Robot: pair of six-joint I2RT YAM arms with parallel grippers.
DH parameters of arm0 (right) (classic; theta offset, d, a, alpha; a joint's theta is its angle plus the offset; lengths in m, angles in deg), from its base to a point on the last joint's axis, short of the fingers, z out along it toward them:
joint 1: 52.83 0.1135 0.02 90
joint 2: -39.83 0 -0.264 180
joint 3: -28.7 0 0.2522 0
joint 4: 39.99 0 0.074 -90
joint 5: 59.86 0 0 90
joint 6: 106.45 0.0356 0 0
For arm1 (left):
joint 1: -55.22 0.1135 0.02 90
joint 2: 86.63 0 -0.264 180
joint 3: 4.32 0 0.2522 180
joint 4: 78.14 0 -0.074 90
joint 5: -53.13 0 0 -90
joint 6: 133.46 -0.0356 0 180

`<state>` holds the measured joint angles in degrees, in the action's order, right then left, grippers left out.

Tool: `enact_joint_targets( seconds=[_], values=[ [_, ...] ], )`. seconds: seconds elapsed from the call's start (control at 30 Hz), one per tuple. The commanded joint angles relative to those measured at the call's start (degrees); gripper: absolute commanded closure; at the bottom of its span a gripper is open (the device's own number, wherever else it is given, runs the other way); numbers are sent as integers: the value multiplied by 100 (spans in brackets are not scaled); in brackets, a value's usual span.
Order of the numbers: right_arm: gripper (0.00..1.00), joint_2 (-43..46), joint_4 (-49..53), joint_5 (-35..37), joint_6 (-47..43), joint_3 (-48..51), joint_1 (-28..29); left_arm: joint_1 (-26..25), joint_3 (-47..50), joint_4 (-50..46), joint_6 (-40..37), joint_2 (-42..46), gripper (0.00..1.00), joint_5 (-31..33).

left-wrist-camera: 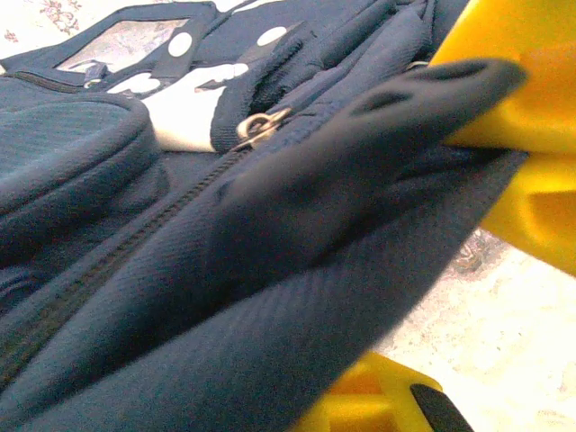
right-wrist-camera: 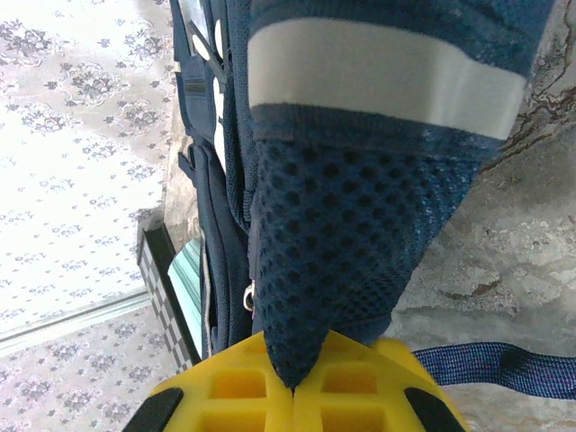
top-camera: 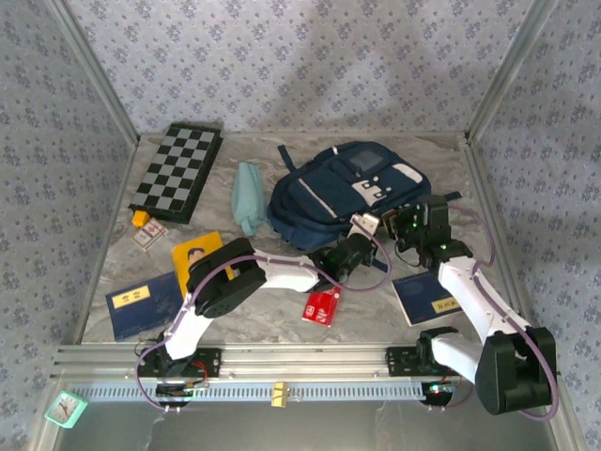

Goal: Pack the student bag

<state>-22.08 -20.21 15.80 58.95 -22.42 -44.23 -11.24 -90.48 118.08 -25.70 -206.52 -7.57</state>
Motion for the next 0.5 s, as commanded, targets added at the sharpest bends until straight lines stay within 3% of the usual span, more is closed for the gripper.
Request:
enact_joint_targets(
  seconds=[0.0,0.37,0.47],
  values=[
    [100,-5,58,-304,-258,-277,-108,105,167,-35,179,546,100,-10],
    [100,-111,198,-723,-576,-482,-420,199,534,-593,481,974,100,-170],
    [100,-92,65,-715,-478,-443,-301,186,360,-653,343,893,100,-599]
  ],
)
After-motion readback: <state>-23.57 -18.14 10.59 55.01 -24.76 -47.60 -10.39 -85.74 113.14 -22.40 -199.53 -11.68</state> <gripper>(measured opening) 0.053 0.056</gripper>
